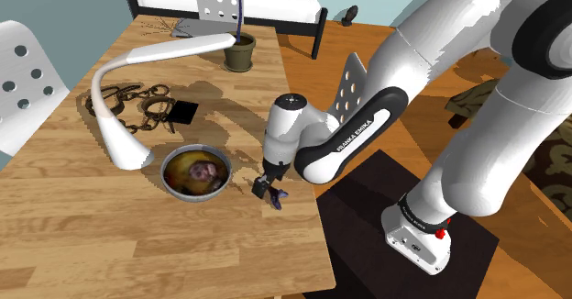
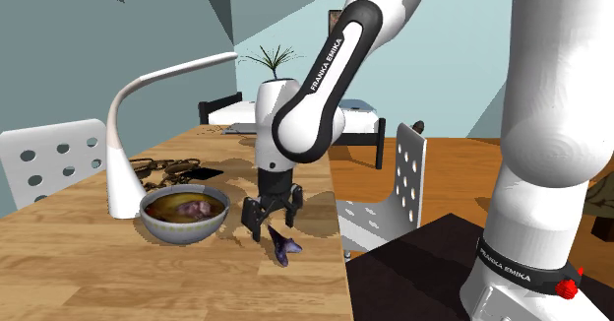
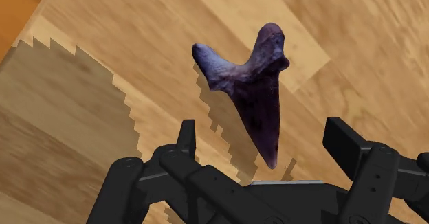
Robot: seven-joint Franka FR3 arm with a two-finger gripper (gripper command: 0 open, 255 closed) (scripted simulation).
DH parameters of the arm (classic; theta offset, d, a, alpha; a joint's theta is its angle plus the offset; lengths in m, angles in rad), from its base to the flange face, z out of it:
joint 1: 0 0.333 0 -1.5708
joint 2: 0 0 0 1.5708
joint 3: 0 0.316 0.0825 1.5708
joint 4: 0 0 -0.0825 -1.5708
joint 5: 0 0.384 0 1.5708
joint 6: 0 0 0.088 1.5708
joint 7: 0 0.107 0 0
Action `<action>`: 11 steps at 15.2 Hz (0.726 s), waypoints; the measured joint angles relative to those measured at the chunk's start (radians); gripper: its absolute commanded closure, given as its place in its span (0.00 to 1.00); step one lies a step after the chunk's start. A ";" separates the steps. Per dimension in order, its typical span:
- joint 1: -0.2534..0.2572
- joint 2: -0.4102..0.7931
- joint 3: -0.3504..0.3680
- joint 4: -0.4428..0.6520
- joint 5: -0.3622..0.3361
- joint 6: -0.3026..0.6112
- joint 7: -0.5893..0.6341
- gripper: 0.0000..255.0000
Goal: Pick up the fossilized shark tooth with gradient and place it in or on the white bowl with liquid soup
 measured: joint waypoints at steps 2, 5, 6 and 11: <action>0.009 0.030 -0.011 0.001 -0.028 0.027 0.023 0.00; 0.011 0.039 -0.015 0.002 -0.037 0.035 0.028 0.00; 0.011 0.040 -0.016 0.002 -0.037 0.036 0.029 0.00; 0.011 0.041 -0.016 0.002 -0.038 0.037 0.029 1.00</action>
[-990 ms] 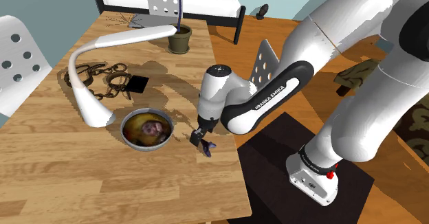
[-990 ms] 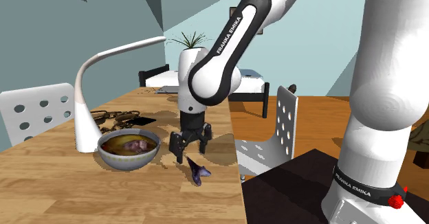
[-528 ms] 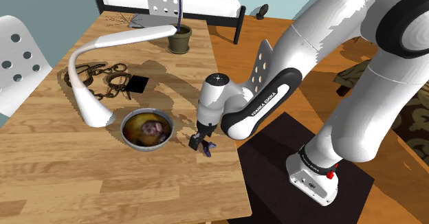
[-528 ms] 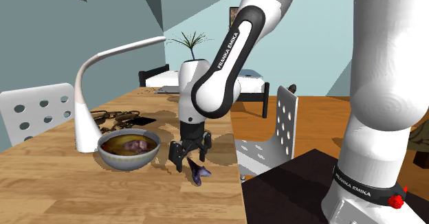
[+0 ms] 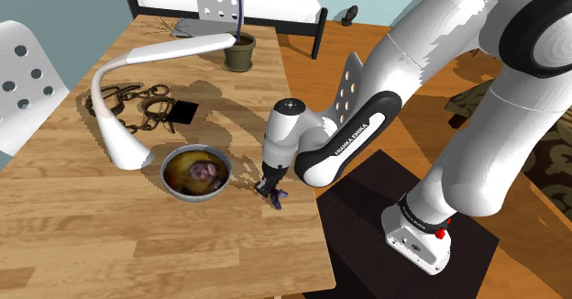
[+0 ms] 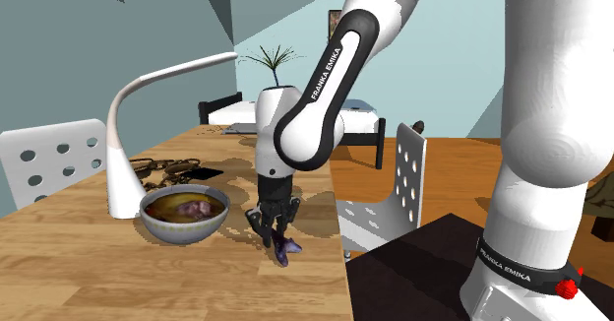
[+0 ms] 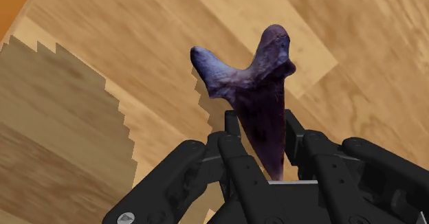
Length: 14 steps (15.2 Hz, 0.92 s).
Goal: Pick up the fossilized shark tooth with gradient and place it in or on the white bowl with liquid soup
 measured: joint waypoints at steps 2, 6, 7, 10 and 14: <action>0.000 0.000 0.000 0.000 0.000 0.000 0.000 1.00; 0.000 0.000 0.000 0.000 0.000 0.000 0.000 1.00; 0.000 0.000 0.000 0.000 0.000 0.000 0.000 1.00; -0.007 -0.020 0.009 -0.002 0.019 -0.016 -0.014 1.00; -0.019 -0.078 0.030 -0.002 0.071 -0.070 -0.049 1.00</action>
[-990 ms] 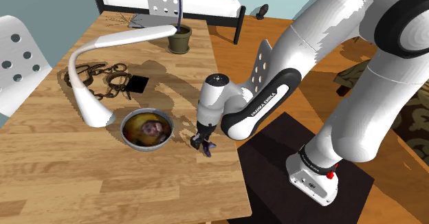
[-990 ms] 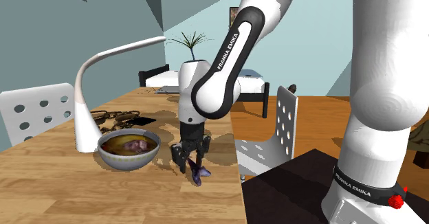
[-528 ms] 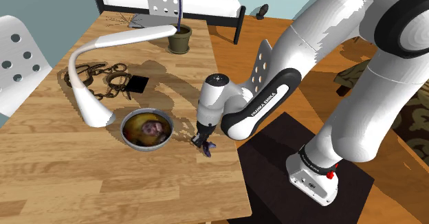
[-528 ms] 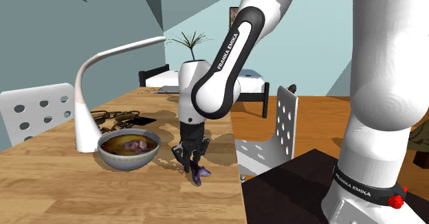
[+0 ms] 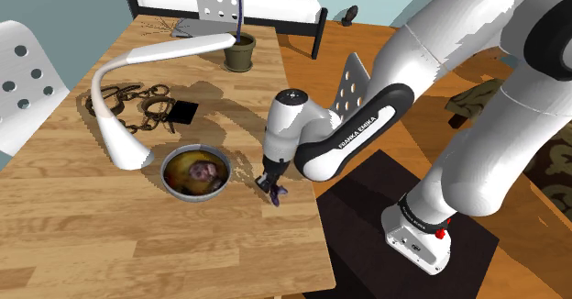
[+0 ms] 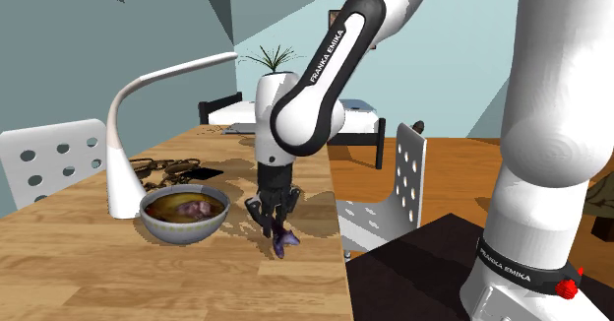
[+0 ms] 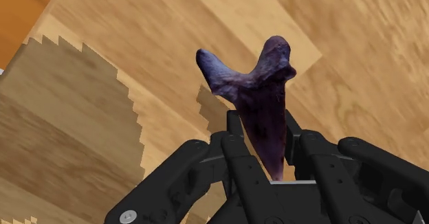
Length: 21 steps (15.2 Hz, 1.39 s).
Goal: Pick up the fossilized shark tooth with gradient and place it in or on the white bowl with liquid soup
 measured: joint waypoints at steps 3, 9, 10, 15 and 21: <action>-0.004 -0.045 0.010 0.005 0.037 -0.046 -0.025 1.00; -0.004 -0.129 0.016 0.013 0.097 -0.132 -0.064 1.00; -0.003 -0.148 0.016 0.012 0.108 -0.149 -0.071 1.00; 0.001 -0.209 0.012 0.037 0.138 -0.231 -0.090 1.00; 0.005 -0.274 0.002 0.068 0.162 -0.325 -0.105 1.00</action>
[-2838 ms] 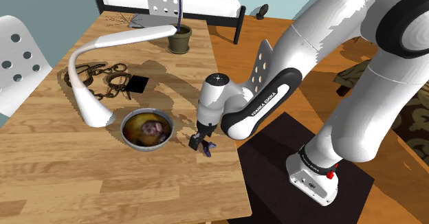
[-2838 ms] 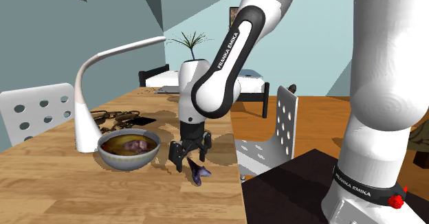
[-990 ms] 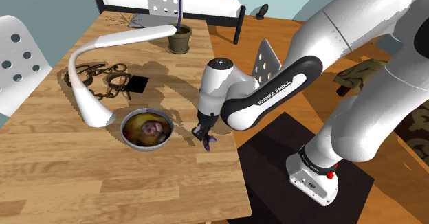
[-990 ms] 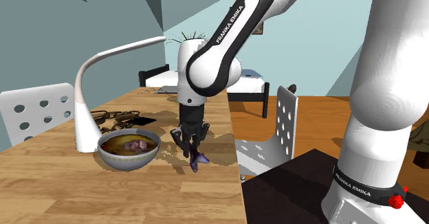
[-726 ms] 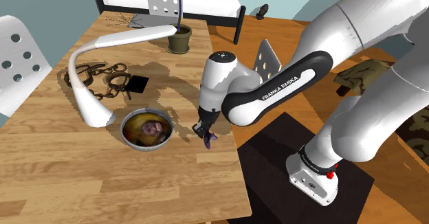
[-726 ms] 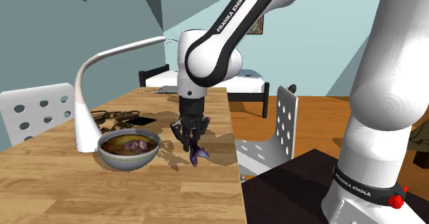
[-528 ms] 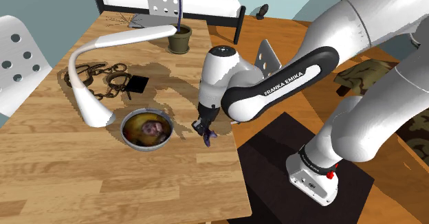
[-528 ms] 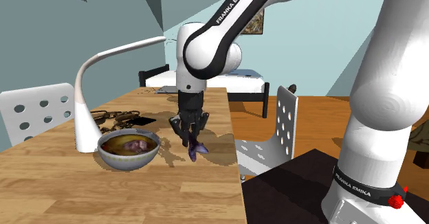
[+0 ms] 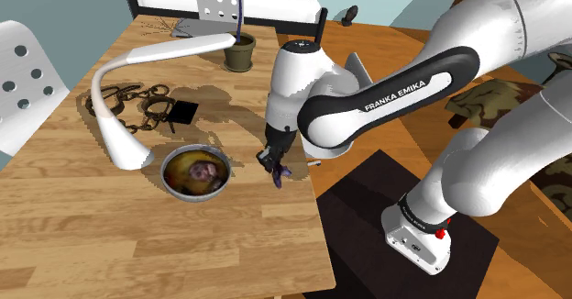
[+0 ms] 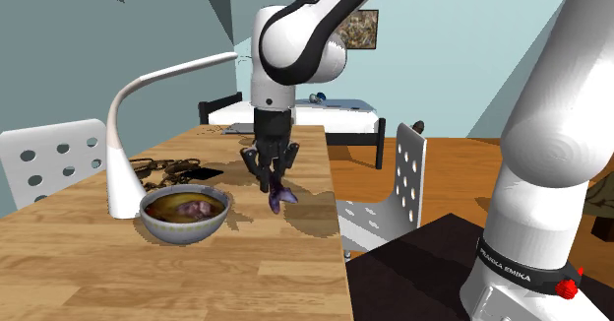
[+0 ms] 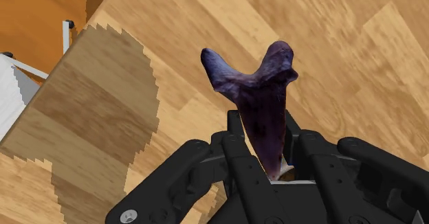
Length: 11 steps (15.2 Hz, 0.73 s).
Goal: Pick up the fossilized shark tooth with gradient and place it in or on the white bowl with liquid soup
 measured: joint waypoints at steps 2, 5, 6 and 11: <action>0.000 -0.020 -0.005 0.011 0.005 -0.030 -0.007 1.00; 0.002 -0.044 -0.009 0.028 0.011 -0.071 -0.008 1.00; 0.002 -0.053 -0.012 0.035 0.013 -0.086 -0.011 1.00; -0.001 -0.039 -0.008 0.100 -0.001 -0.137 0.006 1.00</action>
